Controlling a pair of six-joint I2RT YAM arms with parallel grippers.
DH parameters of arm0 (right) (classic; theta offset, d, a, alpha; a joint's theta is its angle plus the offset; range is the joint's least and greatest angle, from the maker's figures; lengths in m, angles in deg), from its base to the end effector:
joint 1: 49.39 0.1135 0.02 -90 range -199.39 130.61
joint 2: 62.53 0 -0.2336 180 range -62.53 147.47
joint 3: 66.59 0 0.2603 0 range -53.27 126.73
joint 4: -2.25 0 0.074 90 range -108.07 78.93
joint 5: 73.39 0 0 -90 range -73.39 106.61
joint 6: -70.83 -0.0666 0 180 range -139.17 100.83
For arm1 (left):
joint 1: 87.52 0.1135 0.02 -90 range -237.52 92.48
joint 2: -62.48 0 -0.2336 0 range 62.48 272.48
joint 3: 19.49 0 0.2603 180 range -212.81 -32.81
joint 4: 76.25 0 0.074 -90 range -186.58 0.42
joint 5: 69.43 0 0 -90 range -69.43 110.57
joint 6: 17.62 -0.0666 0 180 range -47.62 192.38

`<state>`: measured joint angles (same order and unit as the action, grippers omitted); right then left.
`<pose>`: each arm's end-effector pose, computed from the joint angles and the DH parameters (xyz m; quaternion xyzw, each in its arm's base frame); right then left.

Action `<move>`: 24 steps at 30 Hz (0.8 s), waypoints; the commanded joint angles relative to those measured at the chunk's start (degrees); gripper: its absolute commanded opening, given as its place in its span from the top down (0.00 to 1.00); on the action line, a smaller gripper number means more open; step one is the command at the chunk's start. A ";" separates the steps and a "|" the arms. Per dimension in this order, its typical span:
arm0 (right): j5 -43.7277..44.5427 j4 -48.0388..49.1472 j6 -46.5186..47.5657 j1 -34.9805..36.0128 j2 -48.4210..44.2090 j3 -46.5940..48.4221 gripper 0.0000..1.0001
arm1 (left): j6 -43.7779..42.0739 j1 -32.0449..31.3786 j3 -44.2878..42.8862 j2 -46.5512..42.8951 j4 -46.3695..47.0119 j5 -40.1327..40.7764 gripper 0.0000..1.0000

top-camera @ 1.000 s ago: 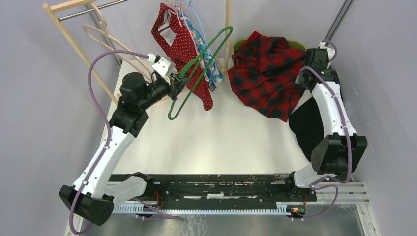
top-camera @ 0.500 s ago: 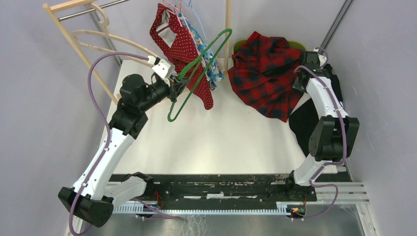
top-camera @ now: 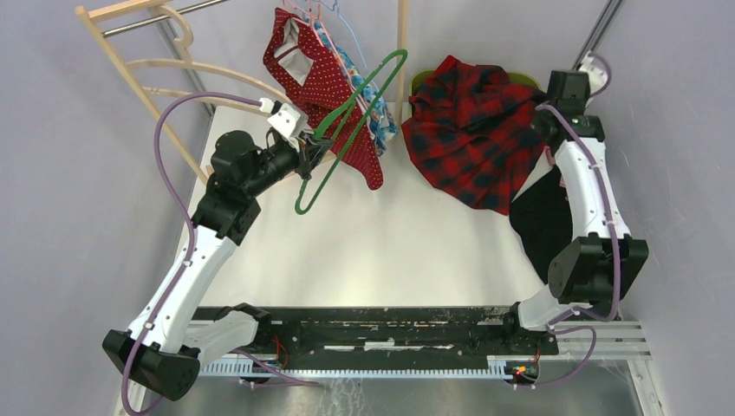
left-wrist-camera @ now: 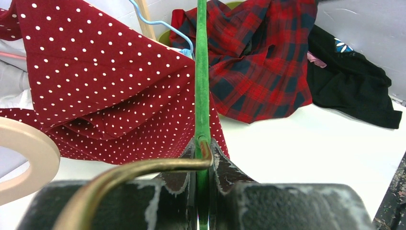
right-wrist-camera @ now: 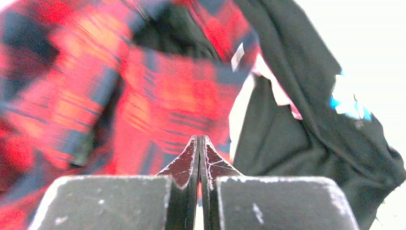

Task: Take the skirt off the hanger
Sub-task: Place the skirt in the bin.

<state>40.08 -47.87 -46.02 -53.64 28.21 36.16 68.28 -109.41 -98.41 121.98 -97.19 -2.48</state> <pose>0.3809 -0.0549 0.3179 0.3217 0.8243 -0.0954 0.4559 0.2521 -0.1294 0.3977 0.2937 0.6527 -0.2471 0.6532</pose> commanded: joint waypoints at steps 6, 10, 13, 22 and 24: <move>-12.82 15.69 -8.56 1.55 6.56 21.73 0.99 | -0.60 -0.17 -0.49 -1.49 3.87 -1.00 0.97; -10.89 10.54 -11.96 2.32 14.25 31.44 0.95 | -0.82 -0.17 -0.57 -1.37 3.76 -1.02 0.97; -3.03 4.12 -8.80 2.67 14.99 31.43 0.54 | -0.82 -0.19 -1.30 -1.31 3.03 -0.73 0.97; 0.67 -4.76 -3.94 1.67 7.19 14.54 0.38 | -1.55 -0.17 -1.26 -1.19 2.15 -0.31 0.97; 1.44 -5.28 -3.93 1.54 4.00 9.21 0.38 | -1.57 -0.15 -0.90 -1.16 2.07 -0.25 0.97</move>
<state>37.67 -49.62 -50.98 -51.76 40.58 51.77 68.26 -109.41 -98.41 121.98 -97.21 -2.46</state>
